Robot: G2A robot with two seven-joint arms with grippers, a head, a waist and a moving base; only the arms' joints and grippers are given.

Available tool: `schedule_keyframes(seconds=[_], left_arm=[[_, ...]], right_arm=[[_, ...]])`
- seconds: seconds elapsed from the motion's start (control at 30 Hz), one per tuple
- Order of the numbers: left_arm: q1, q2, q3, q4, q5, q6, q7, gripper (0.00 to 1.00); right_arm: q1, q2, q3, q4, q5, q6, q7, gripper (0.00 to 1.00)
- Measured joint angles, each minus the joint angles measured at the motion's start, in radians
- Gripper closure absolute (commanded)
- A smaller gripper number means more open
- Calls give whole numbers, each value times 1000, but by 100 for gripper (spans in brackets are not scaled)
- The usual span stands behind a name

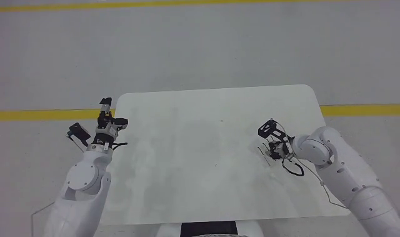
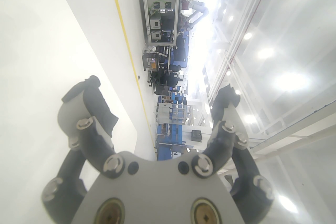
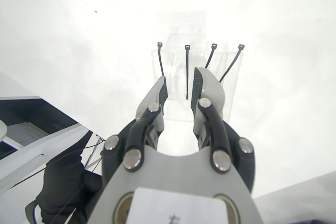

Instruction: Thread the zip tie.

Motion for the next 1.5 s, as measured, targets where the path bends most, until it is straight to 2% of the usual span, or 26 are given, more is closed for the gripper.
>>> schedule_keyframes(seconds=[0.73, 1.3, 1.43, 1.5], left_arm=[[0, 0, 0, 0, 0, 0, 0, 0], [0, 0, 0, 0, 0, 0, 0, 0], [0, 0, 0, 0, 0, 0, 0, 0], [0, 0, 0, 0, 0, 0, 0, 0]], right_arm=[[33, 4, -49, 54, -5, 0, -71, 88], [57, 4, -68, 106, 41, 0, -113, 86], [62, 6, -76, 110, 55, 0, -113, 89], [66, 8, -81, 112, 60, 0, -113, 96]])
